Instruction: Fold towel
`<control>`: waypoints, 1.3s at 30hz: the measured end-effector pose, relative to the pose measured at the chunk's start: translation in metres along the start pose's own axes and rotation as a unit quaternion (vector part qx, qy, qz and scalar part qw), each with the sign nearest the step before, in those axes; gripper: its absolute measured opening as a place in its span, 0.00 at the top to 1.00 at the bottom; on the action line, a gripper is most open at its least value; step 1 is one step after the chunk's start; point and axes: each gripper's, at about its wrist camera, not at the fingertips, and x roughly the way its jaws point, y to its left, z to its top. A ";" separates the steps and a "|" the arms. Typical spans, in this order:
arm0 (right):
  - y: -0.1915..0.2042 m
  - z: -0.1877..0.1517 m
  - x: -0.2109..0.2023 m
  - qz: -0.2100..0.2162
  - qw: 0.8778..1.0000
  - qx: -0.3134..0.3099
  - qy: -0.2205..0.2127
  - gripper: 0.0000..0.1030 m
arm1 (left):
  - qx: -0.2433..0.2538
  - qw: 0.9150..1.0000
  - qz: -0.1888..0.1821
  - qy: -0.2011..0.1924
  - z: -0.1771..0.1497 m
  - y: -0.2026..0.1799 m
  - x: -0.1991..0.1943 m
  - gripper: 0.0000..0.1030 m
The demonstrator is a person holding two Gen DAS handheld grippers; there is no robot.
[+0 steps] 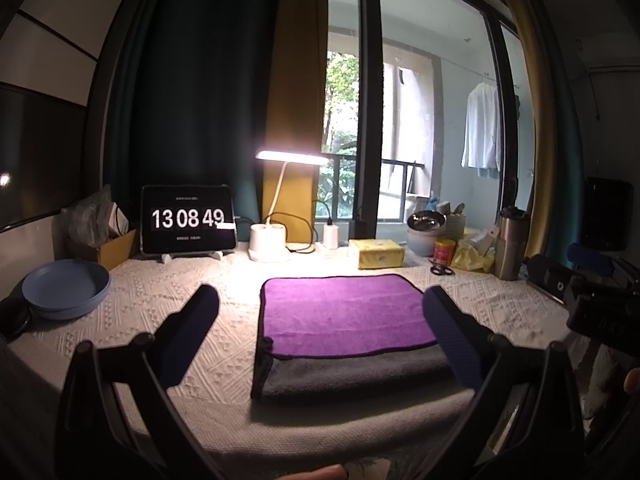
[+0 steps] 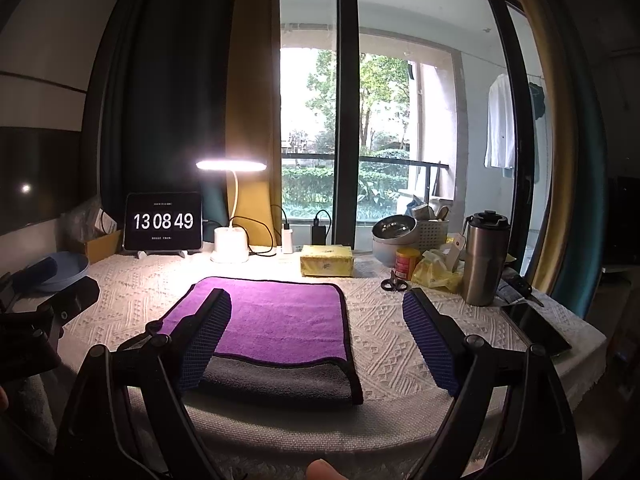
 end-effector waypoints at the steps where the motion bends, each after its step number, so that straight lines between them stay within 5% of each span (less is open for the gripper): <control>1: 0.001 0.000 0.000 0.001 1.000 0.000 0.000 0.13 | 0.000 1.000 0.000 0.001 0.000 0.000 0.001 0.00; 39: 0.005 0.001 0.002 0.003 1.000 0.001 0.002 0.13 | -0.004 1.000 0.000 0.016 -0.004 0.002 0.005 0.00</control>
